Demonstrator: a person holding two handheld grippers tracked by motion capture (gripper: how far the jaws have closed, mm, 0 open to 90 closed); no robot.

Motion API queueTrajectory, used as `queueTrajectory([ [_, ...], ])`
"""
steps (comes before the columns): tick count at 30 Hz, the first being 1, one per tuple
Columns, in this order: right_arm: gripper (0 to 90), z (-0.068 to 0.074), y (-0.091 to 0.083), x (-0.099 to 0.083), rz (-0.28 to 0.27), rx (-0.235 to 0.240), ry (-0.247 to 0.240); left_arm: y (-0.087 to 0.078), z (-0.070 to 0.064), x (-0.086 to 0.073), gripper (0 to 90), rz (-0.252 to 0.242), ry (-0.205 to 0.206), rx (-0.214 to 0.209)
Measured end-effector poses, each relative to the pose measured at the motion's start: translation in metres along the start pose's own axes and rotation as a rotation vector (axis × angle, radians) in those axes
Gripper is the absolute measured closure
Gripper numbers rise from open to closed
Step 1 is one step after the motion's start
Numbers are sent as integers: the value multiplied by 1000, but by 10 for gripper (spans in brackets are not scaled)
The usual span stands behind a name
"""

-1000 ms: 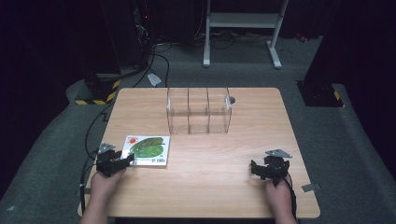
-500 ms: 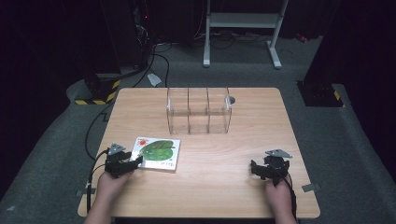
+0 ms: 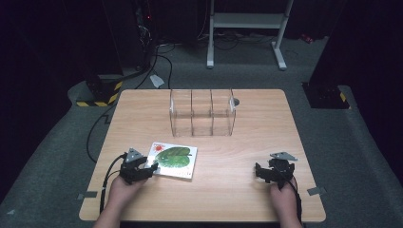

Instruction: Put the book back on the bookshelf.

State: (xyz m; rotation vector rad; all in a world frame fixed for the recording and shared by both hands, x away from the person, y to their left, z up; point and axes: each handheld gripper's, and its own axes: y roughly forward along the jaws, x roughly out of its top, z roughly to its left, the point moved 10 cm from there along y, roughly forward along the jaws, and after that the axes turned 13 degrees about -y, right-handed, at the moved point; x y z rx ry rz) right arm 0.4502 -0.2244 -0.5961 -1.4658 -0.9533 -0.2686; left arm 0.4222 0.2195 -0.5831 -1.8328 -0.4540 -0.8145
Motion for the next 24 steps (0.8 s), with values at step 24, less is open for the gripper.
queueTrajectory([
  [24, 90, 0, 0, 0, 0, 0, 0, 15, -82, -12, 411, 33, 142, -128],
])
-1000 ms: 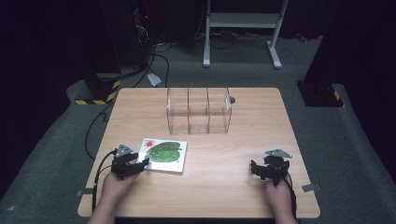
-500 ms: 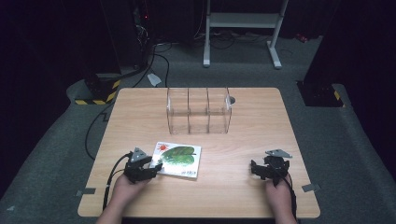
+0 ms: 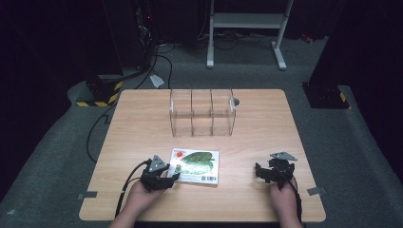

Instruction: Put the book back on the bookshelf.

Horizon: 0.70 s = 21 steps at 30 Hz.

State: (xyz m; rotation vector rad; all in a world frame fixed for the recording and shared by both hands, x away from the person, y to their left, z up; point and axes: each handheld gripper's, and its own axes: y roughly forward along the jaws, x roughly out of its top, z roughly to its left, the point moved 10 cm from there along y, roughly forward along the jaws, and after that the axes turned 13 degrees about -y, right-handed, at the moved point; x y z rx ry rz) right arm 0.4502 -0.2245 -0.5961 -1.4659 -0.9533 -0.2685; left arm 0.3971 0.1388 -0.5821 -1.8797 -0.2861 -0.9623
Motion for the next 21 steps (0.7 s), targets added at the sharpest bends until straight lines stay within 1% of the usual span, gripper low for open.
queueTrajectory([
  [2, 90, 0, 0, 0, 0, 0, 0, 1, -5, -1, 412, 4, 21, -9],
  [4, 90, 0, 0, 0, 0, 0, 0, 1, -7, -1, 416, 5, 22, -14],
  [5, 90, 0, 0, 0, 0, 0, 0, 1, -8, -1, 417, 4, 32, -13],
  [7, 90, 0, 0, 0, 0, 0, 0, 1, -12, -2, 417, 8, 36, -18],
  [8, 91, 0, 0, 0, 0, 0, 0, 2, -13, -1, 417, 9, 46, -16],
  [9, 90, 0, 0, 0, 0, 0, 0, 4, -19, -2, 418, 10, 36, -30],
  [10, 90, 0, 0, 0, 0, 0, 0, 4, -19, -2, 418, 10, 36, -30],
  [11, 91, 0, 0, 0, 0, 0, 0, 5, -24, -2, 418, 14, 54, -42],
  [12, 93, 0, 0, 0, 0, 0, 0, 5, -24, -2, 417, 14, 54, -42],
  [13, 93, 0, 0, 0, 0, 0, 0, 6, -28, -2, 417, 11, 53, -46],
  [14, 106, 1, 0, 0, -7, 9, -9, 7, -29, -2, 416, 10, 61, -46],
  [16, 114, 4, -1, 1, -16, 25, -36, 9, -33, -2, 407, 8, 51, -56],
  [18, 114, 7, -1, 1, -12, 31, -37, 10, -33, -2, 402, 7, 48, -53],
  [19, 114, 7, -1, 2, -13, 28, -35, 10, -33, -1, 399, 7, 36, -51],
  [20, 114, 7, -1, 2, -13, 28, -35, 10, -33, -1, 399, 7, 36, -51],
  [21, 113, 8, -1, 2, -12, 25, -33, 11, -32, -1, 389, 7, 23, -44],
])
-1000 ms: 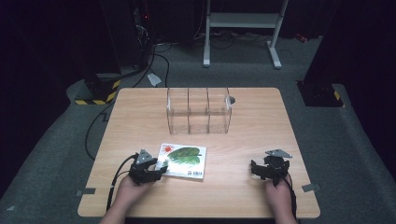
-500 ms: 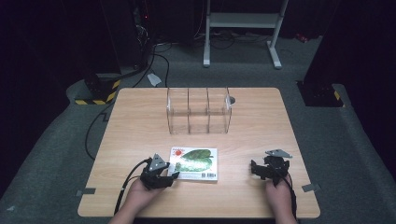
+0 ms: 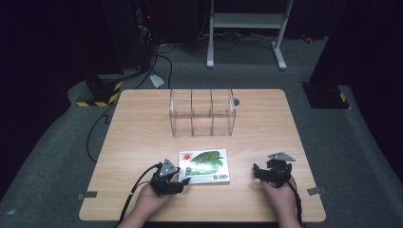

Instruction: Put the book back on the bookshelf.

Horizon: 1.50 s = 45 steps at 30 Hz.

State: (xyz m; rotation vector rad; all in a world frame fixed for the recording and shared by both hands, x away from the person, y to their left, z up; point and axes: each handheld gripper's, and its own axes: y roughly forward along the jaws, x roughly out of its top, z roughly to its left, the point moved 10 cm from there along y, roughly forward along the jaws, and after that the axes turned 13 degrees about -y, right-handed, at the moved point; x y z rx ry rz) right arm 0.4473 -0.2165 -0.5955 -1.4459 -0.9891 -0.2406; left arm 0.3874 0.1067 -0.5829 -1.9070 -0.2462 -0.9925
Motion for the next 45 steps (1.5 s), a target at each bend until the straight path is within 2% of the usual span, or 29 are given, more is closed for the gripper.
queueTrajectory([
  [3, 111, 1, -1, -1, -2, 16, -11, 1, 2, 2, 385, -10, -7, 10],
  [5, 134, 3, -4, -2, 17, 24, -4, 1, 2, 3, 383, -21, -16, 16],
  [7, 159, 4, -6, -1, 9, 37, -9, 1, 2, 4, 377, -28, -26, 20],
  [8, 172, 11, -10, 4, -39, 59, -22, 2, 3, 5, 365, -34, -32, 28],
  [10, 172, 14, -12, 7, -56, 70, -21, 3, 4, 5, 347, -39, -40, 38],
  [11, 174, 20, -15, 11, -83, 84, -24, 4, 4, 5, 347, -41, -49, 45],
  [12, 193, 37, -19, 19, -126, 127, -42, 6, 6, 5, 332, -37, -66, 47],
  [13, 193, 37, -19, 19, -126, 127, -42, 6, 6, 5, 329, -37, -66, 47],
  [15, 209, 57, -22, 26, -142, 175, -61, 7, 6, 5, 327, -42, -77, 46],
  [18, 218, 79, -25, 36, -166, 202, -73, 8, 6, 6, 321, -43, -92, 43],
  [20, 222, 92, -26, 40, -169, 233, -60, 9, 7, 6, 318, -39, -107, 33],
  [24, 240, 122, -20, 48, -154, 277, -85, 10, 6, 6, 305, -33, -109, 25],
  [26, 259, 131, -17, 49, -140, 279, -107, 11, 4, 6, 302, -33, -112, 17],
  [27, 259, 136, -15, 48, -131, 257, -136, 11, 4, 6, 295, -32, -112, 15],
  [28, 259, 137, -13, 48, -128, 239, -152, 11, 5, 6, 294, -30, -110, 15],
  [29, 258, 140, -11, 47, -124, 244, -135, 11, 5, 5, 290, -28, -114, 13],
  [30, 239, 143, -7, 46, -103, 282, -90, 12, 6, 5, 281, -26, -126, 10],
  [32, 225, 145, -6, 45, -95, 288, -87, 12, 6, 5, 281, -24, -131, 9],
  [35, 191, 151, -6, 42, -79, 362, -75, 12, 5, 5, 277, -21, -132, 5],
  [38, 163, 156, -8, 40, -65, 348, -86, 12, 4, 5, 277, -19, -135, 8],
  [45, 169, 156, -11, 36, -75, 361, -93, 11, 3, 5, 282, -17, -137, 26],
])
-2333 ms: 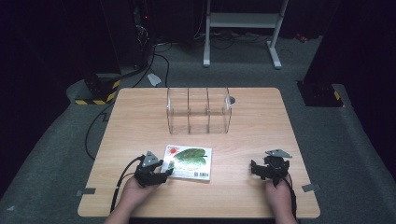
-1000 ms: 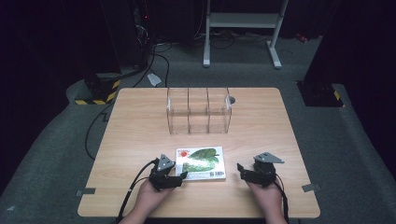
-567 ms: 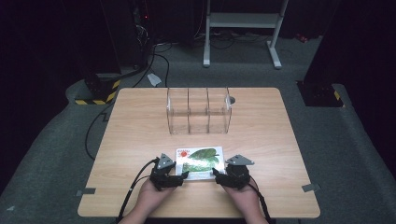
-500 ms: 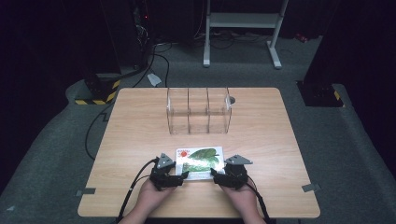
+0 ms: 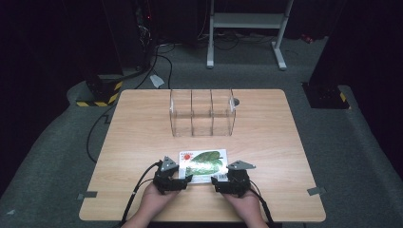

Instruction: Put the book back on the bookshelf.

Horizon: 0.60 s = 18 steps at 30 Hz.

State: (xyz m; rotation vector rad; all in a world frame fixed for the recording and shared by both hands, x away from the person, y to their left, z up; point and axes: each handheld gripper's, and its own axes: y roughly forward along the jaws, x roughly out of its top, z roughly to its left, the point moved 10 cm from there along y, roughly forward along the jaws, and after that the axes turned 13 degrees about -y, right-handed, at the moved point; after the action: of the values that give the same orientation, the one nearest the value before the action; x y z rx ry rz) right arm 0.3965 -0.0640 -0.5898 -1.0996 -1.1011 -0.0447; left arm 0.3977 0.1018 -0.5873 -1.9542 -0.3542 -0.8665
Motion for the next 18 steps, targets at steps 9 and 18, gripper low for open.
queueTrajectory([
  [9, 168, 4, -1, -3, -7, 3, -28, 1, 5, 1, 265, -3, -26, 3],
  [18, 152, 6, 0, -3, -4, -2, -44, 0, 3, 1, 286, -8, -14, 14],
])
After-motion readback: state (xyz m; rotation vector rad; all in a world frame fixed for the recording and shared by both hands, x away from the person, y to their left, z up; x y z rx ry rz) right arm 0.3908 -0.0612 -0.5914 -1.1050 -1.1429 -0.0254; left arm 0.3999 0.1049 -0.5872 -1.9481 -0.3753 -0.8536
